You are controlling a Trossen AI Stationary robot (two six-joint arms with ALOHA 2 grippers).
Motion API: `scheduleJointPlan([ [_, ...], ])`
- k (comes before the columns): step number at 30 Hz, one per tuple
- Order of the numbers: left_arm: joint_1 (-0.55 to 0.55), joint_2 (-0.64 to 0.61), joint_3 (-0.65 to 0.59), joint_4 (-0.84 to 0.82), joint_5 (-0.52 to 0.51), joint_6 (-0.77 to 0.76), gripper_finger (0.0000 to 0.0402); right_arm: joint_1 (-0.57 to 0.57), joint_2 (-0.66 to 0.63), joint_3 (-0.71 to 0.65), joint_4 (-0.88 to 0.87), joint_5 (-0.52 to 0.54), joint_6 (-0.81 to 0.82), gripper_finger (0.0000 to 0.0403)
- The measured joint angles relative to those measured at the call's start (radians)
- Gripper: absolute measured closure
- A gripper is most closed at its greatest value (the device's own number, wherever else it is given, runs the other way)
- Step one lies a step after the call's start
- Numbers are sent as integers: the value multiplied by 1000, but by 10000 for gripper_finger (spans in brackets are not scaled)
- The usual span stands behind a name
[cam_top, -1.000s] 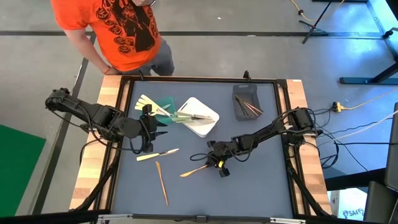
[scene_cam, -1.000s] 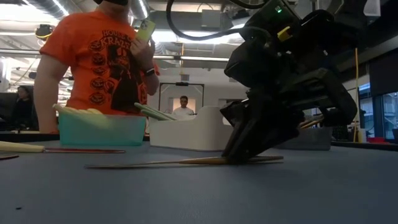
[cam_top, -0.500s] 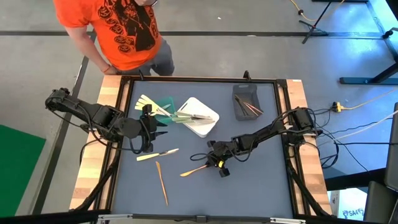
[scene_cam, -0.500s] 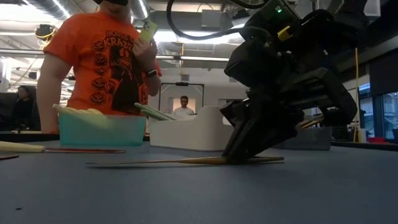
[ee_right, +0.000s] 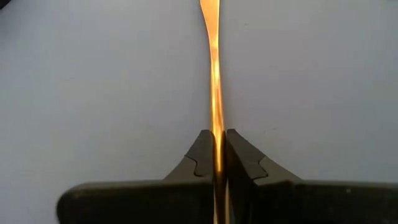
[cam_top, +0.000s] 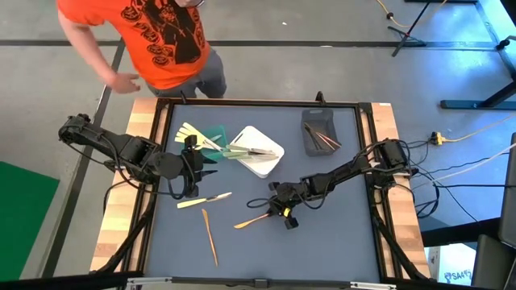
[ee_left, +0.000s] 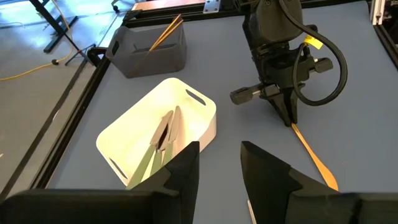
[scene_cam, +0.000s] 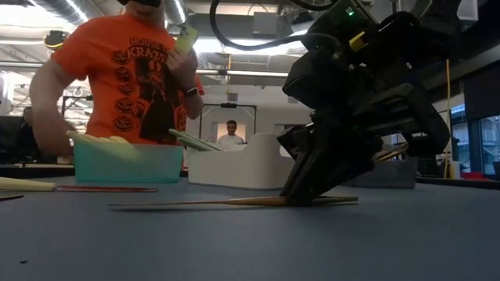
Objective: Sort silverware by color (type)
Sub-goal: Put the right gold table knife into the black bin
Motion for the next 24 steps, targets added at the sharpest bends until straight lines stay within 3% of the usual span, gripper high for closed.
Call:
scheduleJointPlan([
  [24,0,0,0,0,0,0,290,1,-4,-1,68,-21,1,395],
])
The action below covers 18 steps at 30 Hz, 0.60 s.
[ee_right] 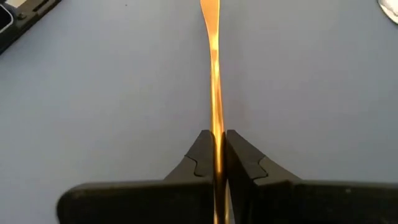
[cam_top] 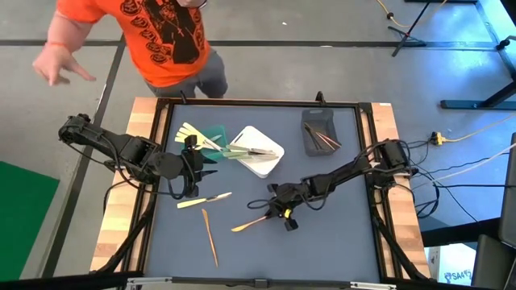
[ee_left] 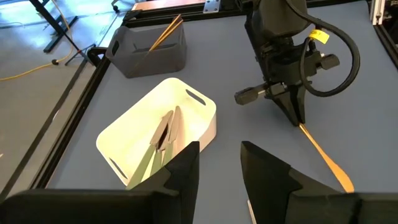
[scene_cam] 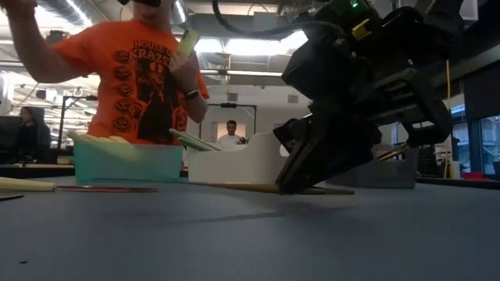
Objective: Sort silverware by color (type)
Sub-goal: Put the right gold table knife into the black bin
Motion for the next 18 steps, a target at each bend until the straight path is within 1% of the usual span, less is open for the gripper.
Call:
scheduleJointPlan([
  [6,0,0,0,-1,0,2,290,0,-73,1,-5,17,-4,395],
  [18,0,0,0,-3,0,2,290,-1,-299,2,-261,212,-33,395],
])
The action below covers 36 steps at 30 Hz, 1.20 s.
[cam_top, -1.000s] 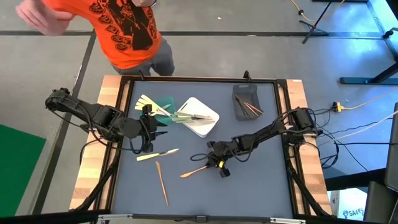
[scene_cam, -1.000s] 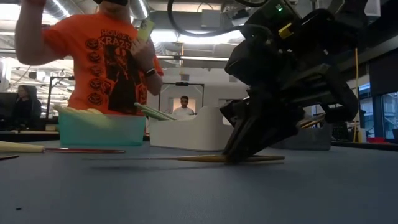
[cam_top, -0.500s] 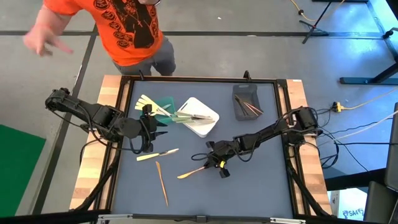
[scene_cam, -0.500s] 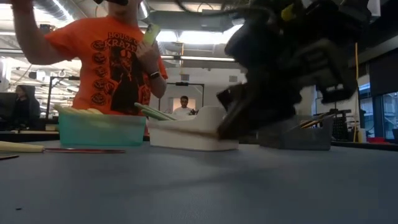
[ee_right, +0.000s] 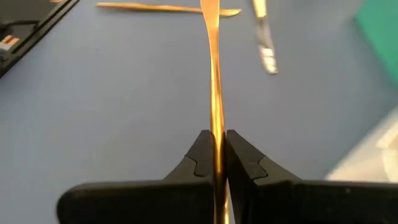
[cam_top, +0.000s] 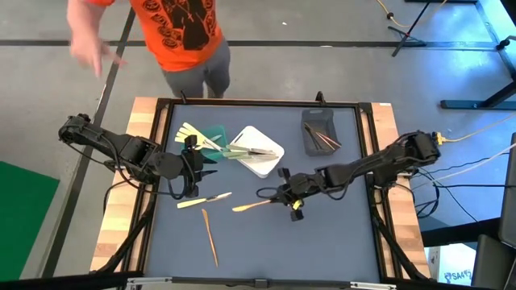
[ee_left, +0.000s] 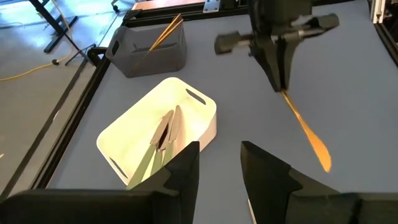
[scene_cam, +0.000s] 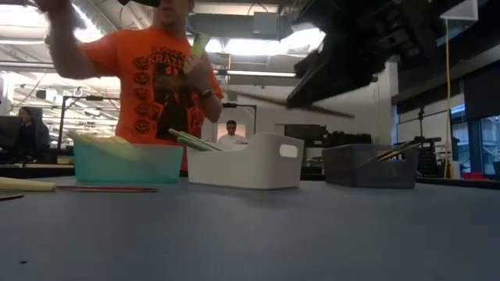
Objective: Sort silverware by color (type)
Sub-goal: Put the right gold table knife into the black bin
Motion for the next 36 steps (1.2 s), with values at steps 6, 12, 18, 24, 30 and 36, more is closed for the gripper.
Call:
scheduleJointPlan([
  [6,0,0,0,0,0,0,290,0,-118,0,-104,118,-1,395],
  [12,0,0,0,0,0,0,290,0,-249,0,-192,269,2,395],
  [18,0,0,0,0,0,0,290,-1,-385,0,-301,455,40,395],
  [24,0,0,0,0,0,0,290,-1,-505,0,-453,640,168,395],
  [30,0,0,0,0,0,0,290,-1,-603,0,-677,777,364,395],
  [36,0,0,0,0,0,0,290,-16,-657,1,-929,827,601,395],
])
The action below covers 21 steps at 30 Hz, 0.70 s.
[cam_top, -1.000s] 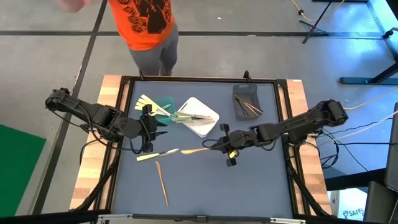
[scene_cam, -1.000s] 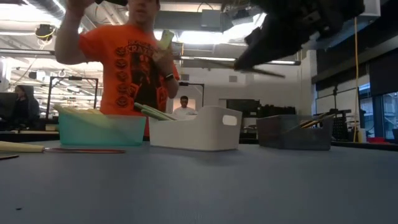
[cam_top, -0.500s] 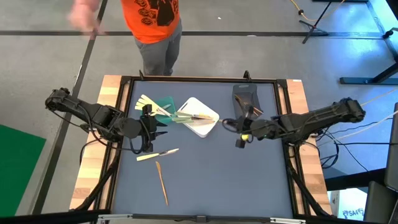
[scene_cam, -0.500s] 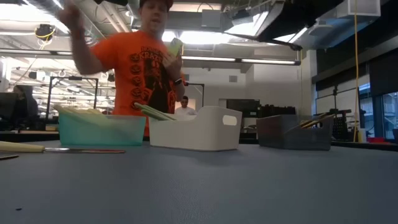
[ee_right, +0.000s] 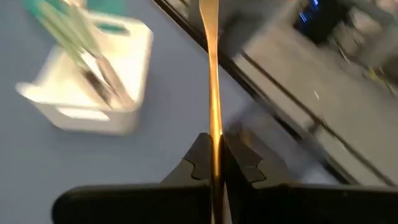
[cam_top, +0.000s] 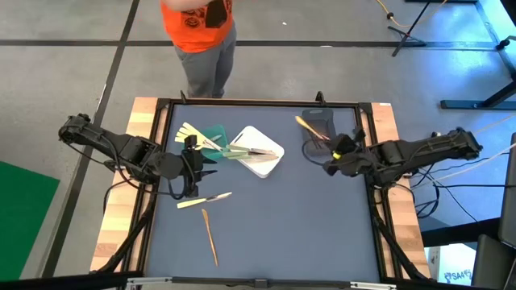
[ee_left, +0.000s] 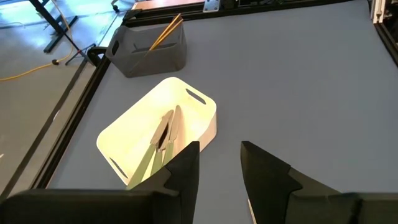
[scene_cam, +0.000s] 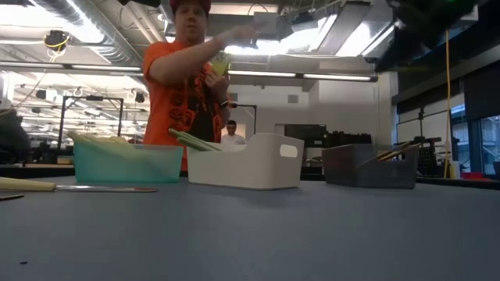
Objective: Sort silverware by color (type)
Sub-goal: Put the right gold table knife into the black bin
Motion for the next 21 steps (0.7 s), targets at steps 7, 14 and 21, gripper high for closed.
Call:
scheduleJointPlan([
  [7,0,0,0,0,0,0,290,-120,-5,-1,-237,-87,186,395],
  [14,0,0,0,0,0,0,290,-248,-5,-1,-254,-231,170,395],
  [21,0,0,0,0,0,0,290,-362,6,-1,-255,-335,111,395],
])
